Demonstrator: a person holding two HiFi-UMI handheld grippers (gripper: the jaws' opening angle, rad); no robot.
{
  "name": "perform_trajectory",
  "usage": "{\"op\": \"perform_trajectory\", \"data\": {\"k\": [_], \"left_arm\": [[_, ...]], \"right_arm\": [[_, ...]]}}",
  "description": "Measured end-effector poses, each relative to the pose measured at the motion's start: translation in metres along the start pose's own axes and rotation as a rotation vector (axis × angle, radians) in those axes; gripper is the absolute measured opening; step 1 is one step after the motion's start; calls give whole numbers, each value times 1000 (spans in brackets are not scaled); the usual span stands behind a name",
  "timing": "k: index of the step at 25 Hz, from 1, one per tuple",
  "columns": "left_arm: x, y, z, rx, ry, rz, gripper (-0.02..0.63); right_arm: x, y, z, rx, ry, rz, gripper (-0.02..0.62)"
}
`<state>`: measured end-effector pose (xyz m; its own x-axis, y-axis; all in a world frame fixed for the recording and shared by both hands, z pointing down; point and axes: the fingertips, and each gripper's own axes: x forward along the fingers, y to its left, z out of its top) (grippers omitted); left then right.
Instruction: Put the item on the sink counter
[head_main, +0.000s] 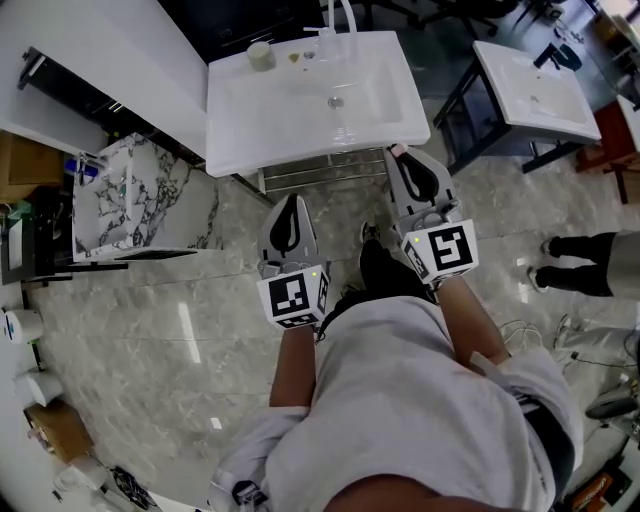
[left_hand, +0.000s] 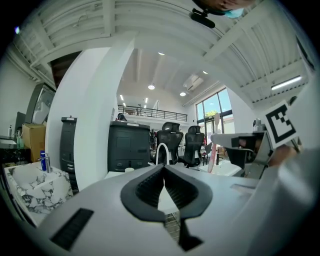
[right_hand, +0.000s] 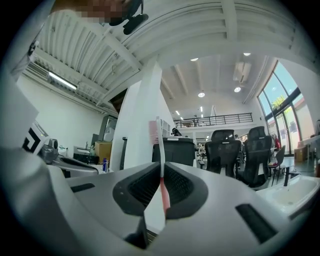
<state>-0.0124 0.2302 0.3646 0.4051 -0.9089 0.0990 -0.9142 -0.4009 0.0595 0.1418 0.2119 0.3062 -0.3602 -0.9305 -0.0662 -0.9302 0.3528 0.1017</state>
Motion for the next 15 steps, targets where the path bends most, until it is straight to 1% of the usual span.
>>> {"op": "perform_trajectory", "data": {"k": [5, 11, 15], "left_arm": [[40, -1, 0, 12, 12, -24, 11], [98, -1, 10, 30, 20, -44, 11], [138, 3, 15, 37, 28, -38, 11]], "right_arm": [[29, -10, -9, 7, 0, 19, 21], [74, -46, -14, 34, -4, 17, 21], [108, -70, -19, 56, -8, 29, 21]]}}
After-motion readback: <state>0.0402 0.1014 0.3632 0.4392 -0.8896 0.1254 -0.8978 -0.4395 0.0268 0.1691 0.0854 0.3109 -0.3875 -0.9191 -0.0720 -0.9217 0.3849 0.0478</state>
